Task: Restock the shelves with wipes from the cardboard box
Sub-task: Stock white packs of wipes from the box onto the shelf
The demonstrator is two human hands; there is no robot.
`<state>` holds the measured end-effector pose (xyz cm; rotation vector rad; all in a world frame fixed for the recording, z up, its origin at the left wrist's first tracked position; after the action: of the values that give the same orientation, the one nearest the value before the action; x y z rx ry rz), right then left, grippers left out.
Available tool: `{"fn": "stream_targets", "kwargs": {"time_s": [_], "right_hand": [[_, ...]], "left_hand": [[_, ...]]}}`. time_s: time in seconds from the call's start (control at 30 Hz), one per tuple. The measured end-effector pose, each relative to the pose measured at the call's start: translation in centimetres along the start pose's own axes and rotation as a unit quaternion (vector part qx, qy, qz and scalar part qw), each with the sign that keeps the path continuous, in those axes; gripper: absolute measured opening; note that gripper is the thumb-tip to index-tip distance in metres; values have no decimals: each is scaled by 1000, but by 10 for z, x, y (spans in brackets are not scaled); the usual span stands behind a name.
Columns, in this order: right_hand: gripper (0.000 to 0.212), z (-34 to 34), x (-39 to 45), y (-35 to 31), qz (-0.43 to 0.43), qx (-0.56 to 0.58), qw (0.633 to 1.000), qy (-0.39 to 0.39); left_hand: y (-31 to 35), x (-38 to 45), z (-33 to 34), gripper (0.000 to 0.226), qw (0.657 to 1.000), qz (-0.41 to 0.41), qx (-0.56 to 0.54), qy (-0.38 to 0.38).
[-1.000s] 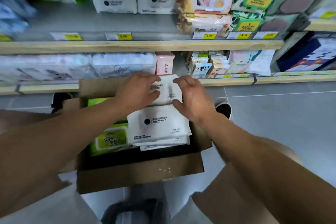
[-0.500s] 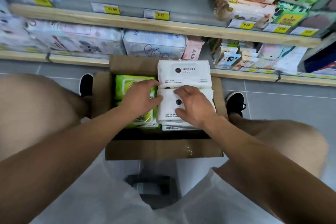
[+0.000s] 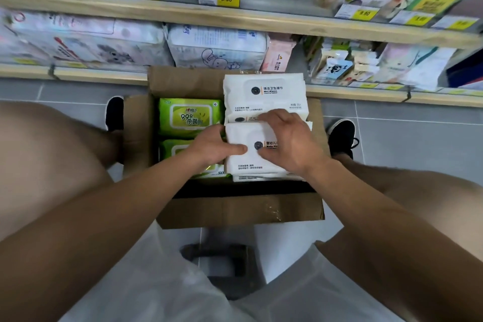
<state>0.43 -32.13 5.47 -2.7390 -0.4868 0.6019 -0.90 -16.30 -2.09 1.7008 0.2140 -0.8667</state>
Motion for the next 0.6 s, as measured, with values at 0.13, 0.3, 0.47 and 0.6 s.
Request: {"fn": "stream_targets", "kwargs": {"time_s": [0.13, 0.3, 0.47, 0.6], "right_hand": [[80, 10, 3, 12, 41, -2, 995, -87], [91, 33, -3, 17, 67, 22, 975, -212], [97, 53, -14, 18, 80, 47, 966, -243], [102, 50, -19, 17, 74, 79, 972, -210]], "left_hand": [[2, -8, -4, 62, 995, 25, 95, 33], [20, -26, 5, 62, 967, 111, 226, 42], [16, -36, 20, 63, 949, 128, 288, 29], [19, -38, 17, 57, 956, 138, 258, 18]]}}
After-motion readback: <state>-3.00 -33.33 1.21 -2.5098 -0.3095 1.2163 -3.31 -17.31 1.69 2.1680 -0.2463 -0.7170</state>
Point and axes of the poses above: each hand's wrist, its own x-axis towards the middle knuckle, its own z-axis out of the palm, y = z × x, the point moved 8 cm from there along x, towards the middle knuckle, and after that the axes turned 10 degrees about -y, right-handed, at the moved point
